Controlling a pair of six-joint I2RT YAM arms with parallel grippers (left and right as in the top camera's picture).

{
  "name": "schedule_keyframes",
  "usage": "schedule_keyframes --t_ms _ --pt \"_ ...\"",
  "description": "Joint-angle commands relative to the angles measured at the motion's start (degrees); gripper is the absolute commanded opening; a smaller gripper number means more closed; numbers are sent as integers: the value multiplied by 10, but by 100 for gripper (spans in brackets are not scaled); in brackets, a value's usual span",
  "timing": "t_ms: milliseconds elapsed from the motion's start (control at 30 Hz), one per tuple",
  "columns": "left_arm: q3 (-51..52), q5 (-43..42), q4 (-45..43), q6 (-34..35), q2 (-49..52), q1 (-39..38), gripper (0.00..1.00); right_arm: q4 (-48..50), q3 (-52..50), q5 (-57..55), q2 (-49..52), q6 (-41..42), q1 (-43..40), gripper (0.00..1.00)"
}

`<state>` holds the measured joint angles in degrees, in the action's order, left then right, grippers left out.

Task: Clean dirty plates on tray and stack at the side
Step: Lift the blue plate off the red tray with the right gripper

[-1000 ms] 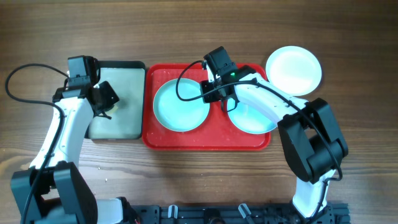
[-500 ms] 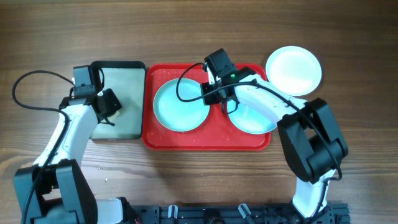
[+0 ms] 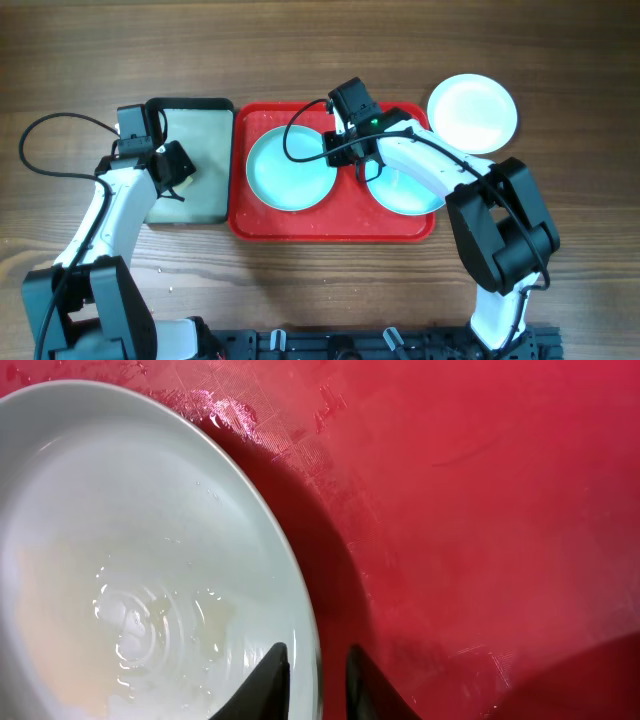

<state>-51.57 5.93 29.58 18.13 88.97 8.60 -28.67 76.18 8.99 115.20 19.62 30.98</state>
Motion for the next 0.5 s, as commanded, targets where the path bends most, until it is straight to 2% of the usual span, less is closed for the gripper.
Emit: schedule_keyframes --t_ms 0,67,467 --pt "3 -20 -7 0 -12 2 4 -1 -6 5 8 1 3 22" --pt "3 -40 -14 -14 -12 2 4 -7 -6 6 8 1 4 22" --pt "3 -40 -15 -14 -12 2 4 -18 -6 5 9 4 20 22"
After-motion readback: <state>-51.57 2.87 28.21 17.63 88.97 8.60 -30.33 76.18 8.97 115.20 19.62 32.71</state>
